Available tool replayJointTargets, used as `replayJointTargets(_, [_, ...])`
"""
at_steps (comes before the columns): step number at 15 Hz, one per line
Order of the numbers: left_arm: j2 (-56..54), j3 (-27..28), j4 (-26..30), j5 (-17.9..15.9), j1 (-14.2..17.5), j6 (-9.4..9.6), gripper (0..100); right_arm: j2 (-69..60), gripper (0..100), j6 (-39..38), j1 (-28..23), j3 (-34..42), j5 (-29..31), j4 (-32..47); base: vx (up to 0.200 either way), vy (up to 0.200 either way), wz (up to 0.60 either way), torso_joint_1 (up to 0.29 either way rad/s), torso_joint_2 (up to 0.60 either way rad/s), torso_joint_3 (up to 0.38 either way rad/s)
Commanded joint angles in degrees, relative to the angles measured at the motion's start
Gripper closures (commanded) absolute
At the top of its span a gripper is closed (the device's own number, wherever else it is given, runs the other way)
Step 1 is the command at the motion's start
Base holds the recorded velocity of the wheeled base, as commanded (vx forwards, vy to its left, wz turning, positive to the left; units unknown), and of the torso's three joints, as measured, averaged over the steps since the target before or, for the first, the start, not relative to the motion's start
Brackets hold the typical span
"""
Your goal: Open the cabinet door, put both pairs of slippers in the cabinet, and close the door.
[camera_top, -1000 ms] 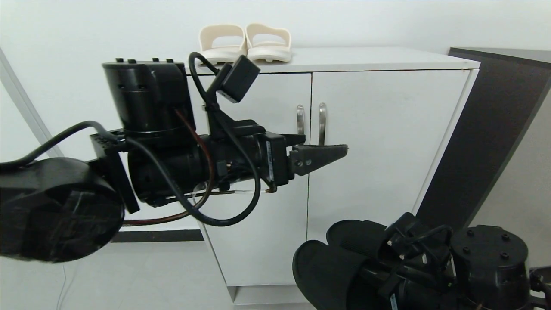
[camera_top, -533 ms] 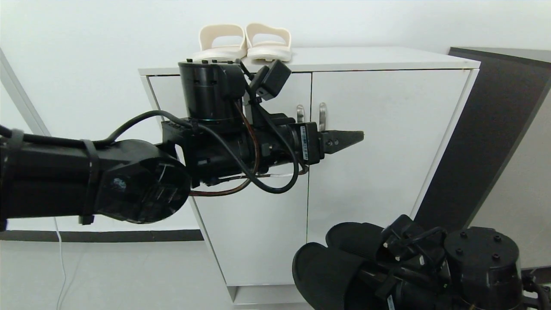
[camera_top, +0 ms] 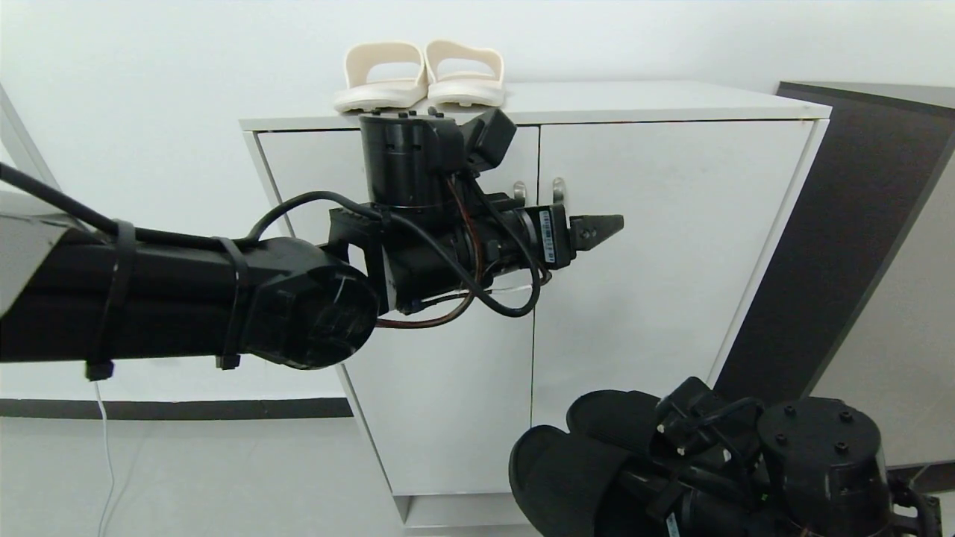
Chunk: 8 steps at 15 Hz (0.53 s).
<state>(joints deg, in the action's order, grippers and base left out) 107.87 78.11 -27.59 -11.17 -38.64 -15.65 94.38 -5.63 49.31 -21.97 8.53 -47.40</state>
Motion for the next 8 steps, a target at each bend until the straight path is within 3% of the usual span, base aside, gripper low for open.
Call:
replayJointTargets(1, [0.85, 1.26, 1.13, 0.18, 0.06, 0.01, 0, 0.19, 100, 0.01, 0.08, -0.01, -0.10, 0.02, 0.000, 0.000, 0.00, 0.000, 0.00, 0.000])
replayJointTargets(8, [3.66, 4.07, 1.13, 0.09, -0.12, 0.01, 0, 0.19, 100, -0.08, 0.08, 0.35, -0.36, 0.02, 0.000, 0.000, 0.00, 0.000, 0.00, 0.000])
